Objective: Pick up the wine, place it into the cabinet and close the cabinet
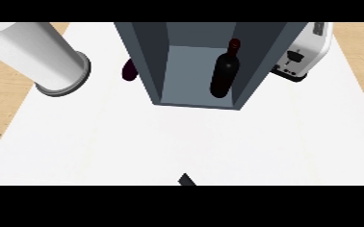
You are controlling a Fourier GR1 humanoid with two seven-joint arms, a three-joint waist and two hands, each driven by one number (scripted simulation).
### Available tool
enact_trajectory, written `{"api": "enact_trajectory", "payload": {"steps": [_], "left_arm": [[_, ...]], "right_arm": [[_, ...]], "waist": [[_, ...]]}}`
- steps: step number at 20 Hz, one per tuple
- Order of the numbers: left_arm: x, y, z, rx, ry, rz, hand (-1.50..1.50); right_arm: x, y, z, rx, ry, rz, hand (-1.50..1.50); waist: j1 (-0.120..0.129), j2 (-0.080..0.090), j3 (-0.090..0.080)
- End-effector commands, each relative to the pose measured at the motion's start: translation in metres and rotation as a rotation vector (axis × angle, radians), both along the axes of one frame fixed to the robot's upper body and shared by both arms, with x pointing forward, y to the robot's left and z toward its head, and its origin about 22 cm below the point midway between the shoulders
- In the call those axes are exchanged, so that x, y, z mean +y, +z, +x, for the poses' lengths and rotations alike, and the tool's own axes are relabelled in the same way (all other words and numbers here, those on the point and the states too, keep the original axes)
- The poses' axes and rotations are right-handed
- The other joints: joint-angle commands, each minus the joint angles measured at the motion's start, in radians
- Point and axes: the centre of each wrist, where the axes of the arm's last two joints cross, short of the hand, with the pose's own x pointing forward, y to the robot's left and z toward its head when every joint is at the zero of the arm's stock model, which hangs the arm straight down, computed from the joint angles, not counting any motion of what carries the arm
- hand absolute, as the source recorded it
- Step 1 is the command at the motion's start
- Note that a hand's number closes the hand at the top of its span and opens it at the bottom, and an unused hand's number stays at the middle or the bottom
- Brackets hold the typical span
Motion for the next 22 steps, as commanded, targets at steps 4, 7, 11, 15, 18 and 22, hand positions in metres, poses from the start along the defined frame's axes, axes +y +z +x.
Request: {"api": "enact_trajectory", "payload": {"steps": [4, 7, 11, 15, 18, 22], "left_arm": [[0.024, 0.001, -0.005, -0.03, -0.009, -0.024, -1.5], [0.032, 0.014, 0.001, -0.03, -0.025, -0.014, -1.5], [0.051, 0.009, -0.012, -0.025, -0.006, -0.009, -1.5], [0.061, 0.007, -0.009, -0.03, 0.005, 0.011, -1.5], [0.06, 0.0, -0.019, -0.013, 0.015, 0.003, -1.5], [0.062, 0.018, -0.008, -0.04, -0.007, 0.019, -1.5]], "right_arm": [[0.058, 0.02, 0.039, -0.027, -0.057, 0.053, 1.5], [0.075, 0.027, 0.066, -0.035, -0.144, 0.06, 1.5], [0.086, 0.055, 0.101, -0.024, -0.16, 0.039, 1.5], [0.086, 0.072, 0.143, 0.005, -0.107, 0.031, 1.5], [0.085, 0.049, 0.163, -0.006, -0.072, 0.002, 1.5], [0.088, 0.064, 0.189, 0.113, 0.115, -0.105, 1.5]], "waist": [[0.003, 0.008, 0.001], [0.004, 0.01, 0.002], [0.004, 0.01, 0.003], [-0.006, 0.019, 0.003], [-0.022, 0.015, 0.004], [0.009, 0.024, 0.004]]}}
